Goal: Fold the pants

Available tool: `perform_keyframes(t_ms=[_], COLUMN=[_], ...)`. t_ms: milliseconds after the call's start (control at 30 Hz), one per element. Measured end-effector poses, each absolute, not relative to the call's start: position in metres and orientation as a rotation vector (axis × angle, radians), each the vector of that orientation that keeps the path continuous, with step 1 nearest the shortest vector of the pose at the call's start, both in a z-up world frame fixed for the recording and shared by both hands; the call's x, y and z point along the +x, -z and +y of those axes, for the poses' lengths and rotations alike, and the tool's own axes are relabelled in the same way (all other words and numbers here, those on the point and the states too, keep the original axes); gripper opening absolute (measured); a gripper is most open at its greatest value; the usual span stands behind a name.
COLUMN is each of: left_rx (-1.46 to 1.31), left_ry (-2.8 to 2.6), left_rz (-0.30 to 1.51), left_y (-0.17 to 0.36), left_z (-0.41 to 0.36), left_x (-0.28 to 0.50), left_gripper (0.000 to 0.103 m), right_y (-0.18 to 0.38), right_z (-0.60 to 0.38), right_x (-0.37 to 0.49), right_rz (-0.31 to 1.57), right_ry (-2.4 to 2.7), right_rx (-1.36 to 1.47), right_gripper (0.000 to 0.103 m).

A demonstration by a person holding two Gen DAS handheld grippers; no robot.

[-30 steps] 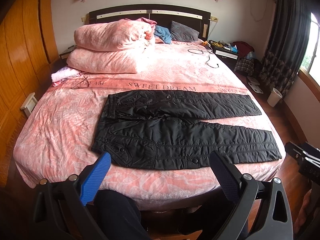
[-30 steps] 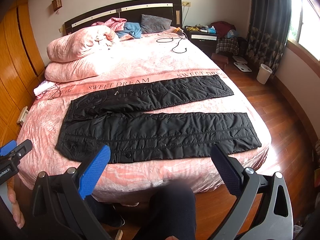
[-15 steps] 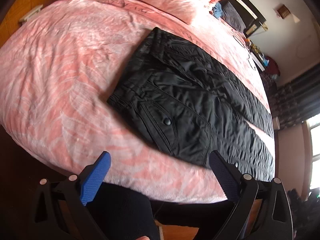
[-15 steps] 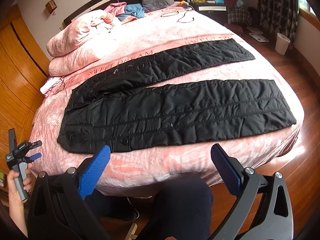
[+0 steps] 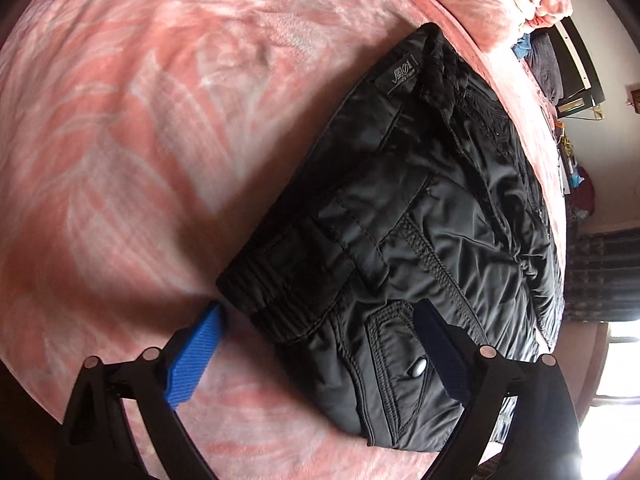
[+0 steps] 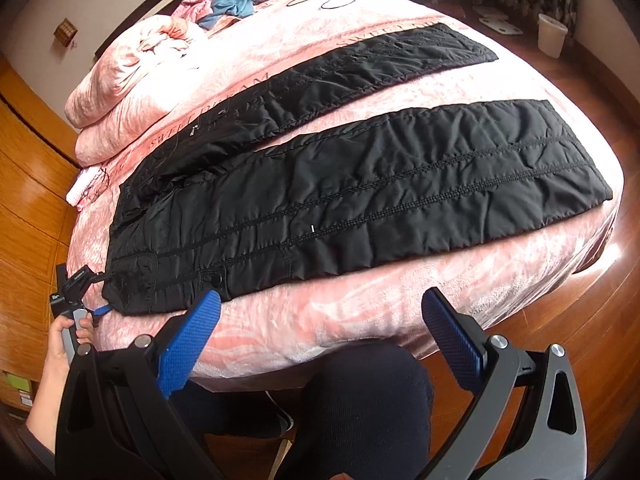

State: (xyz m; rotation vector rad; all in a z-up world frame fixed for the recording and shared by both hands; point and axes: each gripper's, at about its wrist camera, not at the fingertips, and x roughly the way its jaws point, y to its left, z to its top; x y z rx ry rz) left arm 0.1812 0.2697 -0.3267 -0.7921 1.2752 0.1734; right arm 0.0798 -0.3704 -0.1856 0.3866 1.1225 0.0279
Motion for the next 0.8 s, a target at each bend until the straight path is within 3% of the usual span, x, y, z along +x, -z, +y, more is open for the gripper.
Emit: perform_keyframes(t_ms=[67,133,167,233,400,467,500,567,667,800], left_rx=[-0.745,-0.726,-0.738,-0.791,-0.825,-0.840,-0.846,-0.846,-0.835,-0.851], left_ry=[-0.207,-0.225,-0.224,-0.200,-0.180,-0.188,-0.192,-0.211,-0.244,-0.270], left_rz=[1.280,1.274,1.271,1.255,1.223,1.241,1.240,1.229,1.201,1.177], left_y=[0.323,0.319,0.318,0.317,0.316,0.326,0.328,0.326,0.321,0.323], left_z=[0.266,0.264,0.264,0.266,0.269,0.269,0.270,0.269,0.268,0.270], left_x=[0.184,0.182,0.180,0.176,0.173,0.176,0.177,0.175,0.169,0.165], left_gripper=[0.070,0.053,0.050,0.035,0.030,0.040,0.041,0.038,0.029,0.026], right_y=[0.195,0.207,0.215,0.230,0.252,0.259,0.268,0.286,0.306,0.314], right_z=[-0.389,-0.417,-0.435,-0.477,-0.594,-0.635,-0.654,-0.684,-0.710,-0.718], right_x=[0.085,0.088,0.089,0.090,0.074,0.071,0.070,0.067,0.066,0.075], right_rz=[1.130,1.138,1.141,1.146,1.040,1.001,0.994,0.997,0.964,0.931], right_ry=[-0.023,-0.019,-0.021,0.007,0.187,0.258,0.294,0.355,0.373,0.349], right_rx=[0.434,0.521,0.577,0.691,0.924,0.970,1.008,1.091,1.177,1.185], right_gripper=[0.100,0.100,0.100,0.100,0.099,0.099,0.095,0.065,0.062,0.061])
